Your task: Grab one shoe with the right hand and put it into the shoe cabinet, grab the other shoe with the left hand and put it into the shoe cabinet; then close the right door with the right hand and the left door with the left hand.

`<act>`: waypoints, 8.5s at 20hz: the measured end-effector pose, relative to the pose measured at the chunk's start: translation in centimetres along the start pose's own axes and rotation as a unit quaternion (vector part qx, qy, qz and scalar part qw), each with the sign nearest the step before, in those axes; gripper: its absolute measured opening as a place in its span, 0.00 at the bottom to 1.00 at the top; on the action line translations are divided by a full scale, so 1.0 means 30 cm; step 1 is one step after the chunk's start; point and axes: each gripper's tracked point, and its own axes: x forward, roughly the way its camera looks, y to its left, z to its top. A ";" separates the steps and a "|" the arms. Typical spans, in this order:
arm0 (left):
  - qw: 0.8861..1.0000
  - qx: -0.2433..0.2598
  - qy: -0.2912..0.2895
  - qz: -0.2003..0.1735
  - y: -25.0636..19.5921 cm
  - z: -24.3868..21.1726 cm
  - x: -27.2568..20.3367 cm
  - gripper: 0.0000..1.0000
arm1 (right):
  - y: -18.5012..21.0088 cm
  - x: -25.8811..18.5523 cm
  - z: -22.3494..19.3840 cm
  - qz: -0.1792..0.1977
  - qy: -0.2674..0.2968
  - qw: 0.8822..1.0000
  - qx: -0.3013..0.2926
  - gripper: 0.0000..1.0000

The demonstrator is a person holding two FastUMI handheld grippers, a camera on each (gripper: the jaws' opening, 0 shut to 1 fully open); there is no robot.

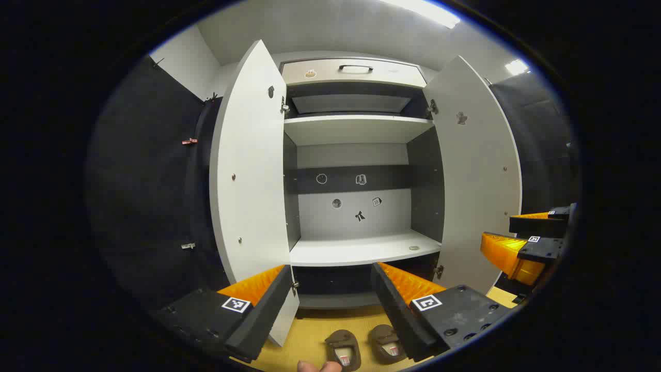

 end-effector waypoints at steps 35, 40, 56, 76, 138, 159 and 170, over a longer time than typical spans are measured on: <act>1.000 0.015 -0.002 0.025 0.132 -0.103 -0.064 0.98 | 0.274 0.040 -0.671 0.081 0.189 0.978 0.043 0.98; 0.999 0.022 0.022 0.042 0.154 -0.198 -0.082 0.98 | 0.328 0.062 -0.923 0.094 0.260 0.958 0.068 1.00; 0.996 0.019 0.081 0.043 0.203 -0.408 -0.079 0.96 | 0.414 0.174 -1.426 0.063 0.359 0.929 0.060 0.69; 0.996 -0.008 0.091 0.007 0.125 -0.414 0.051 0.96 | 0.267 0.270 -1.112 0.043 0.313 0.945 0.089 0.11; 0.992 -0.029 0.100 -0.069 -0.027 -0.429 0.074 0.97 | 0.189 0.874 0.033 0.066 0.084 0.988 0.108 0.98; 0.945 -0.066 0.313 -0.064 0.012 -1.242 0.128 0.93 | 0.030 0.160 -0.080 0.023 0.046 0.997 0.052 0.98; 0.951 -0.026 0.303 -0.057 0.000 -1.425 0.364 0.66 | -0.020 0.071 -0.105 0.002 0.066 0.998 -0.002 0.98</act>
